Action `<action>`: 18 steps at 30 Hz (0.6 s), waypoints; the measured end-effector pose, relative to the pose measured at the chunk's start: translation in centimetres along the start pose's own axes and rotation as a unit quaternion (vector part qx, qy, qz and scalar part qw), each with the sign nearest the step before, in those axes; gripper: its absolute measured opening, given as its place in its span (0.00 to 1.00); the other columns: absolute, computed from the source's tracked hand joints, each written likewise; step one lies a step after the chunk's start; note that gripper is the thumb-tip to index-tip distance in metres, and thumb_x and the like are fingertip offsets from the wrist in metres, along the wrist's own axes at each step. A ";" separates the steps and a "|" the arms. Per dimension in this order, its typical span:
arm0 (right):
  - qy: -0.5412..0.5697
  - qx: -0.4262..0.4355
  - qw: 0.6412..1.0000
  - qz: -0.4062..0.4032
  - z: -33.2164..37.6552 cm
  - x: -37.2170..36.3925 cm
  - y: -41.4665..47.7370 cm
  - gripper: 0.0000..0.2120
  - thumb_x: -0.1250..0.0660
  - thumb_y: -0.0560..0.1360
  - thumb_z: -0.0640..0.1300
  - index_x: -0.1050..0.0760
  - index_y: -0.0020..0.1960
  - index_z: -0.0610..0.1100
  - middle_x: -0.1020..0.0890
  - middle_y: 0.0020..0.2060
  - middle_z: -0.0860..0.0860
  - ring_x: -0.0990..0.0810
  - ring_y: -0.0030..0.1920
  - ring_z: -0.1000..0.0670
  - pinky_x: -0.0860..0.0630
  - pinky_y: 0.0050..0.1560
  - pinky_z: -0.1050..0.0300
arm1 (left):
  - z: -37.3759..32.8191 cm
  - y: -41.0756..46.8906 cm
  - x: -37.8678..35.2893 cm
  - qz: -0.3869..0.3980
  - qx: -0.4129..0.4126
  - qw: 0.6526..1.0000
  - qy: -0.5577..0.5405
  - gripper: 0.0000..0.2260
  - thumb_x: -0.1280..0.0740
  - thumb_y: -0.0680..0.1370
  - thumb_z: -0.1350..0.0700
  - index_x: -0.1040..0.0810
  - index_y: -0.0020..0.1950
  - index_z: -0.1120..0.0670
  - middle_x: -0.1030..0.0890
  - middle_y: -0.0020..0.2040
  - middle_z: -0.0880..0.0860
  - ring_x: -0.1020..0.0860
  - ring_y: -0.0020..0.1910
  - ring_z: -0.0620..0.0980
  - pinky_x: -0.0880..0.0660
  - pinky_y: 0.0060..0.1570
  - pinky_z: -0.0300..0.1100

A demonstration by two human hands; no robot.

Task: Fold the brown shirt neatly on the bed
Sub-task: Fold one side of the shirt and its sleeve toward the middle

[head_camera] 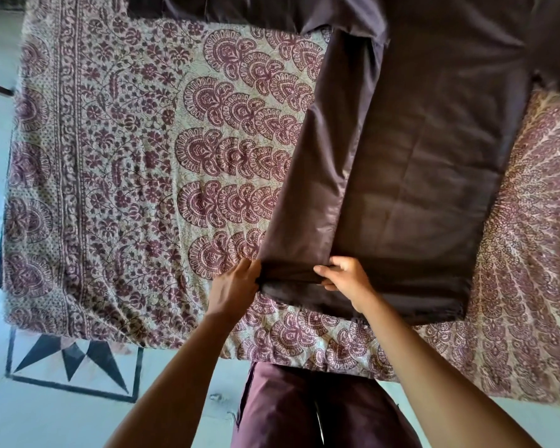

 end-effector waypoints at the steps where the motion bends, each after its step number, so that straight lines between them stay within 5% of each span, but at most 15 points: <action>1: -0.028 0.003 0.999 -0.014 -0.2 0.0 0.2 0.03 0.31 0.73 0.39 0.22 0.45 0.40 0.20 0.34 0.46 0.23 0.23 0.60 0.26 0.28 0.66 | -0.4 0.0 -0.1 0.000 -0.015 1.000 0.004 0.10 0.35 0.77 0.57 0.27 0.57 0.54 0.23 0.52 0.51 0.21 0.39 0.49 0.29 0.32 0.40; 5: -0.102 0.019 0.994 -0.032 0.0 0.5 0.4 0.09 0.29 0.71 0.42 0.25 0.35 0.44 0.19 0.33 0.44 0.20 0.27 0.56 0.26 0.30 0.63 | -2.1 -0.4 0.7 -0.033 -0.113 0.993 0.022 0.10 0.27 0.68 0.60 0.24 0.46 0.53 0.22 0.40 0.52 0.24 0.29 0.48 0.37 0.21 0.34; 8: -0.103 0.018 0.994 -0.017 -0.1 0.4 0.0 0.11 0.28 0.71 0.45 0.25 0.33 0.42 0.18 0.31 0.45 0.20 0.28 0.56 0.25 0.32 0.61 | -0.9 -0.7 0.7 -0.061 -0.108 0.992 0.033 0.11 0.25 0.64 0.62 0.23 0.42 0.53 0.24 0.35 0.51 0.25 0.26 0.48 0.33 0.19 0.36; 11: -0.251 0.002 0.965 -0.070 -0.5 1.0 -0.1 0.17 0.31 0.71 0.54 0.23 0.30 0.43 0.18 0.26 0.51 0.19 0.30 0.55 0.24 0.36 0.58 | -0.1 -0.2 -0.1 -0.024 -0.078 0.997 0.016 0.05 0.30 0.73 0.52 0.23 0.44 0.52 0.24 0.39 0.50 0.22 0.32 0.49 0.27 0.26 0.40; 14: -0.351 0.012 0.930 -0.107 0.6 1.6 -0.4 0.22 0.33 0.71 0.60 0.24 0.28 0.44 0.19 0.24 0.52 0.20 0.30 0.55 0.24 0.36 0.59 | -0.5 1.2 0.6 0.023 -0.051 0.998 0.020 0.17 0.42 0.78 0.41 0.21 0.44 0.52 0.23 0.44 0.48 0.22 0.36 0.47 0.27 0.37 0.40; 18: -0.357 0.035 0.921 -0.151 2.4 3.1 -0.6 0.25 0.34 0.67 0.66 0.29 0.26 0.46 0.18 0.28 0.51 0.19 0.35 0.49 0.25 0.36 0.58 | -1.8 4.0 3.9 -0.020 -0.035 0.999 -0.010 0.12 0.43 0.80 0.49 0.24 0.56 0.52 0.24 0.50 0.50 0.21 0.42 0.49 0.24 0.42 0.44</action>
Point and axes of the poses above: each hand's wrist, its own y-axis towards the middle knuckle, its own x-axis out of the back of the hand, z = x × y, the point moved 9 cm from there along y, towards the middle knuckle
